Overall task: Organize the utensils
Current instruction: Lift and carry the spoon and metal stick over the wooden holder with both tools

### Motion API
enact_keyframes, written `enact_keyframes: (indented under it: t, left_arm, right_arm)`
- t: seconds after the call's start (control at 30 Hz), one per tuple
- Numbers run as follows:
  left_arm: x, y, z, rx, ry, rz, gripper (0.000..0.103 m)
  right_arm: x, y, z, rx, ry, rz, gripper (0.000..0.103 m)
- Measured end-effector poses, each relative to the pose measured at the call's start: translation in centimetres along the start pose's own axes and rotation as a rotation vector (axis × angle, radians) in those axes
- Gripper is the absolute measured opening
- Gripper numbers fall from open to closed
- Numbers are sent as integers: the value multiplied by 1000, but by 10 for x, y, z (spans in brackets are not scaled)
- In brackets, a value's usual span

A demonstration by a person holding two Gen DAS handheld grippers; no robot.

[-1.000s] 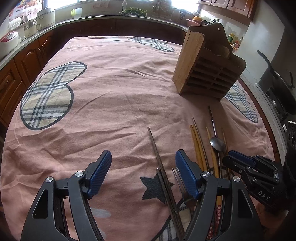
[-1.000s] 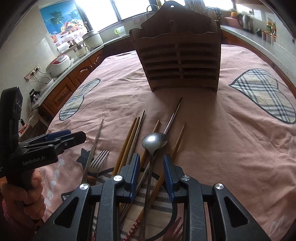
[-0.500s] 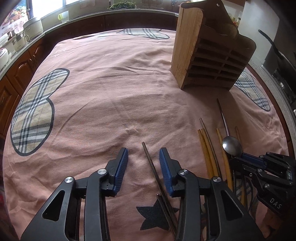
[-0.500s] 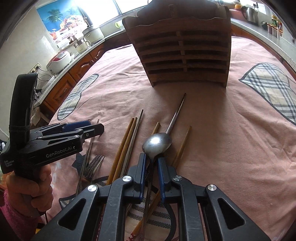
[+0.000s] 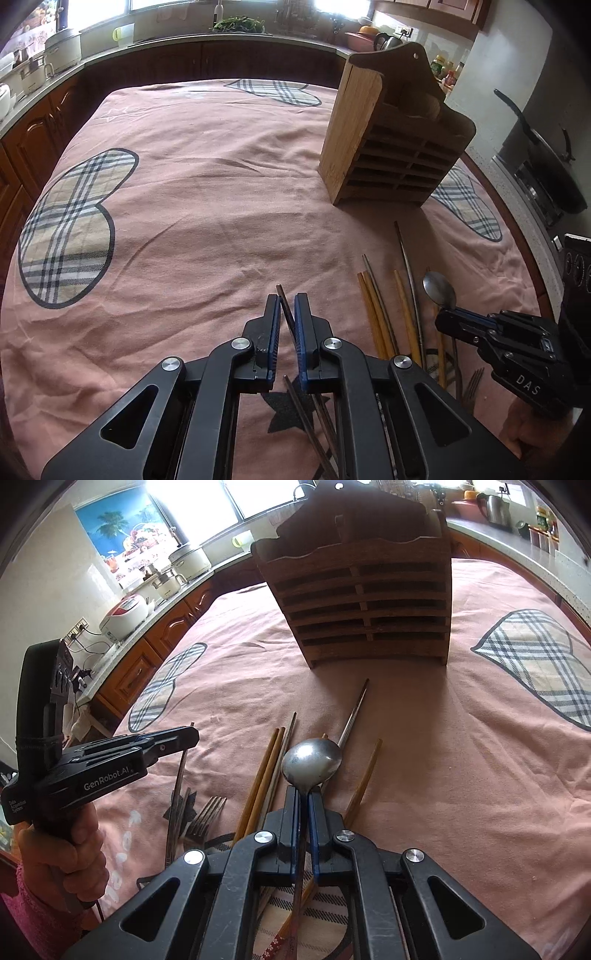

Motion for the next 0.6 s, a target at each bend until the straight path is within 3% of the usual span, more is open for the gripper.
enact_keyframes:
  t: [0.6]
  left_arm:
    - [1,6,107,-101,-205,50,4]
  right_arm:
    - [19,18,68,7,-188,13,3]
Point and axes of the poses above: each gripper's, at about its wrist camera, not at the fingertips, and z roughly against the way its jaws point, y to its left, x to its top, the point moved 2 cm from there along -z, roughly the way its jaws point, and after that the axes turned 6 degrees about x, right-handed, at the moved point
